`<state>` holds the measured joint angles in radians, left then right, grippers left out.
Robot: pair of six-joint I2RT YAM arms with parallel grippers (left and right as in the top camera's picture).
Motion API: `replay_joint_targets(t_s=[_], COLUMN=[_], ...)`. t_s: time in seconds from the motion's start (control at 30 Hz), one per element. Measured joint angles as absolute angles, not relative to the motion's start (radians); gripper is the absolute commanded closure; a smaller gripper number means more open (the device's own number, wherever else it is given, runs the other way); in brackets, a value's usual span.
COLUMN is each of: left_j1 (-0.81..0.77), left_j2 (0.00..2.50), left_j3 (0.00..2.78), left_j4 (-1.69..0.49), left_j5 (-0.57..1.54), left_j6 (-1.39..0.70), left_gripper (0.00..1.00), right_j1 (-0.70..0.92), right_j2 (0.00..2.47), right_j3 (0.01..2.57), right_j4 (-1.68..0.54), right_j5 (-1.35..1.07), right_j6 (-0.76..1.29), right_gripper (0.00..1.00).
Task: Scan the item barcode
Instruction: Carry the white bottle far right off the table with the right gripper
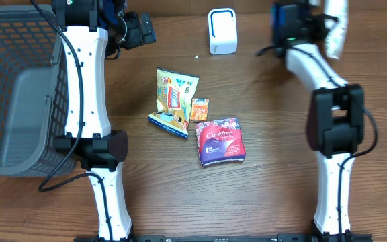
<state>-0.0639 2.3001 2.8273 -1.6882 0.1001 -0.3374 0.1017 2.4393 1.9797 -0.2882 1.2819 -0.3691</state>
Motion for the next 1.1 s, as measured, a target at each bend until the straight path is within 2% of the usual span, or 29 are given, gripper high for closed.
replay_joint_targets(t_s=[0.23,0.3,0.53,0.57,0.6,0.67,0.73,0.77,0.83,1.1], left_j1=[-0.064,-0.064,-0.064,-0.064,-0.064,-0.064,-0.064,-0.064,-0.064,-0.064], left_j2=[2.3,2.3,2.3,2.3,2.3,2.3,2.3,2.3,2.3,2.3], left_j3=[2.827,2.827,2.827,2.827,2.827,2.827,2.827,2.827,2.827,2.827], left_j4=[-1.688,-1.688,-1.688,-1.688,-1.688,-1.688,-1.688,-1.688,-1.688,-1.688], left_j5=[0.1,0.1,0.1,0.1,0.1,0.1,0.1,0.1,0.1,0.1], left_j6=[-0.337,-0.337,-0.337,-0.337,-0.337,-0.337,-0.337,-0.337,-0.337,-0.337], left_gripper=[0.01,0.0,0.01,0.0,0.0,0.0,0.0,0.0,0.0,0.01], right_j1=[-0.084,-0.15,-0.4,-0.424,-0.451,-0.493,-0.529,-0.54,-0.552,-0.542], right_j2=[2.439,2.439,2.424,2.422,2.421,2.421,2.421,2.421,2.421,2.411], right_j3=[1.984,1.984,1.984,1.984,1.984,1.984,1.984,1.984,1.984,1.984], right_j4=[-0.727,-0.783,-0.859,-0.863,-0.869,-0.879,-0.886,-0.89,-0.894,-0.9], right_j5=[1.055,0.972,0.852,0.846,0.841,0.833,0.801,0.783,0.753,0.682], right_j6=[-0.026,0.084,0.216,0.222,0.229,0.237,0.253,0.262,0.264,0.269], right_gripper=[0.92,0.96,0.95,0.93,0.85,0.56,0.42,0.28,0.12,0.13])
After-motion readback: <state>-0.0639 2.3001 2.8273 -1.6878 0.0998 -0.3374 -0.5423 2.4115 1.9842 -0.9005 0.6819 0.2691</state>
